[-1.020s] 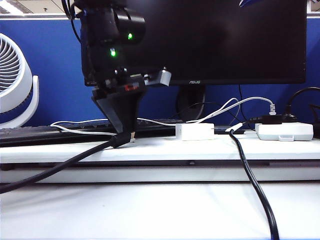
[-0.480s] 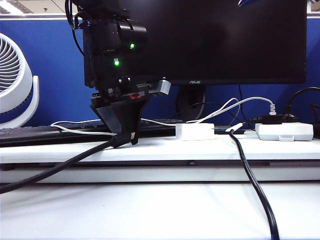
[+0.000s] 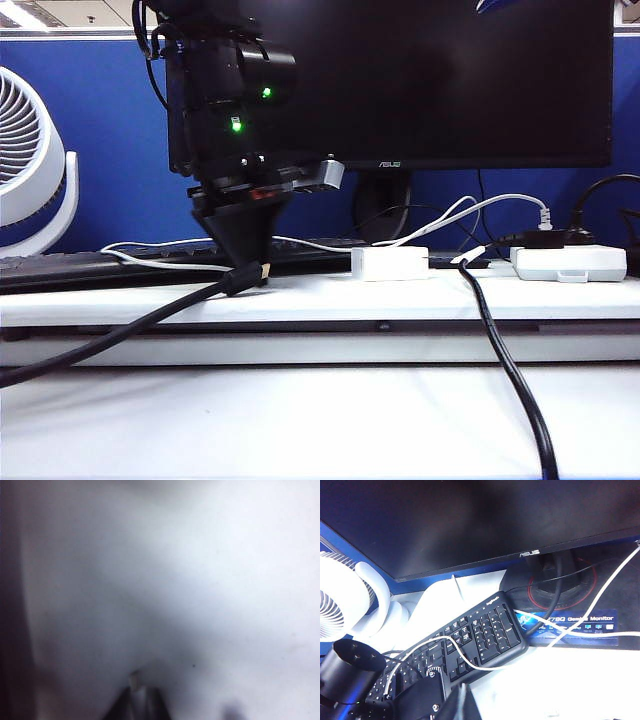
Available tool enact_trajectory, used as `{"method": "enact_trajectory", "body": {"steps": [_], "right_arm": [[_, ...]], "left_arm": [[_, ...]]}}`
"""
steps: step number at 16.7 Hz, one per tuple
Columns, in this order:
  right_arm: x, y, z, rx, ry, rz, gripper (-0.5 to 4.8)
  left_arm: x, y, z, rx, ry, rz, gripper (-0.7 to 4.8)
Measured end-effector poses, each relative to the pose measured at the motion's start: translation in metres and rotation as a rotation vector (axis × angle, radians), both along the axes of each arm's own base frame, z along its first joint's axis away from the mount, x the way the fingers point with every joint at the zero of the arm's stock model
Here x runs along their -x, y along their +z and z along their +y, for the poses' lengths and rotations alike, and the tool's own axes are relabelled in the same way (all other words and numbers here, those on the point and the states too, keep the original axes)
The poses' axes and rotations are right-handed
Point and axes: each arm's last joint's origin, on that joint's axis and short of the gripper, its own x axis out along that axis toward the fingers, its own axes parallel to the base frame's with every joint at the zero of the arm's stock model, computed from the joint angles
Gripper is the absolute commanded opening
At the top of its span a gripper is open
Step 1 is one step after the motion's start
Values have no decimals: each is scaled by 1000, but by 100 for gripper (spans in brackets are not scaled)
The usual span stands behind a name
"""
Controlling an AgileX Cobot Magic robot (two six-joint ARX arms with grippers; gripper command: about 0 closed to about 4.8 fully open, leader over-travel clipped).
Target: Pick up the Type-C charging cable and the charging base, insert one end of the Type-C charger into the corresponding slot on the base, and finally place the plugged-in charger back on the table.
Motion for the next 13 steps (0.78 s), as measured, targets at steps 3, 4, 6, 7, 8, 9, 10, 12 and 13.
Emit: {"method": "enact_trajectory", "body": {"steps": [3,4,6,7,8,9,10,12,13], "right_arm": [[0,0,0,0,0,0,-6],[0,0,0,0,0,0,-6],[0,0,0,0,1,0,-6],[0,0,0,-1,2,0,-6],[0,0,0,-1,3,0,-6],[0,0,0,-1,3,0,-6],[0,0,0,-1,3,0,-6],[0,0,0,-1,3,0,-6],[0,0,0,3,15,-2,-6]], "left_arm": [[0,0,0,0,0,-1,40],[0,0,0,-1,-3,-1,40],[2,3,1,7,-6,9,40],[5,9,3,38,-16,20,40],[14,33,5,147,-47,17,40],[22,52,7,246,-79,2,40],[33,82,9,419,-150,-21,40],[47,115,13,632,-266,-50,40],[56,135,17,724,-328,-90,40]]}}
